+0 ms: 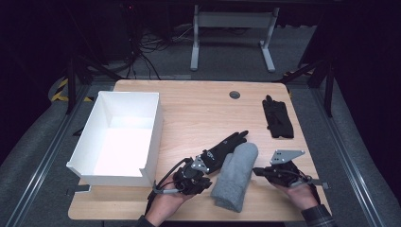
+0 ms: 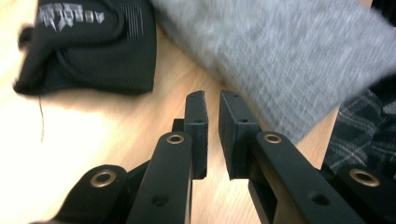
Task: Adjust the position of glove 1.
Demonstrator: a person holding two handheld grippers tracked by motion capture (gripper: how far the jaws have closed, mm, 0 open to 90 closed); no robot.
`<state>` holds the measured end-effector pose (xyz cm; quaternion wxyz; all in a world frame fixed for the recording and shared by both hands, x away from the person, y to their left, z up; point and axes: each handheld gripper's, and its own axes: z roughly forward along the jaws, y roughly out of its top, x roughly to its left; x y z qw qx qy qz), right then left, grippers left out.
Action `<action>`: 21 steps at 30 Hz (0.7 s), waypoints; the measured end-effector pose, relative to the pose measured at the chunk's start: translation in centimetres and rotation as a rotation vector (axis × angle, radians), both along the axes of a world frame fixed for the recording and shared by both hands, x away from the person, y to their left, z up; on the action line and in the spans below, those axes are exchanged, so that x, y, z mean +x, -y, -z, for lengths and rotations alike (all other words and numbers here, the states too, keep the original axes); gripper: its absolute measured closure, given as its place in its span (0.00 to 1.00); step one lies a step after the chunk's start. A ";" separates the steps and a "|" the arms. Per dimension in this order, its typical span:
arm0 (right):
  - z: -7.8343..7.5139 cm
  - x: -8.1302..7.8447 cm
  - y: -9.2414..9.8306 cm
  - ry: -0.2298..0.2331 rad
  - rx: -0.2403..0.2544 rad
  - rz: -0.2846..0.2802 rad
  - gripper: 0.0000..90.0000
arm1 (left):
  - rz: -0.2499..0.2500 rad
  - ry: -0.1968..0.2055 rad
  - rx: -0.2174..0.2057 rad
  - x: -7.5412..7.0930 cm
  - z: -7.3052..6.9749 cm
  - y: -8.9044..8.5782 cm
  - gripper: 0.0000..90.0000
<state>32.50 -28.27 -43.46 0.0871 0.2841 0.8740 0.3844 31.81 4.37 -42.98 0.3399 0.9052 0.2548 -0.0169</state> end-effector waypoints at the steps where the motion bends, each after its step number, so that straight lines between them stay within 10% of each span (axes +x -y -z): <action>1: -0.1 -0.7 -0.2 -0.001 0.005 -0.020 1.00 | 0.006 -0.006 0.000 -0.1 0.1 0.0 0.91; 12: 0.0 -4.7 -3.8 -0.041 0.029 -0.219 1.00 | 0.040 -0.032 -0.009 -0.6 0.5 1.0 0.91; 21: -0.6 -4.8 -2.8 -0.032 0.063 -0.206 1.00 | 0.091 -0.044 -0.065 -1.0 0.0 2.1 0.92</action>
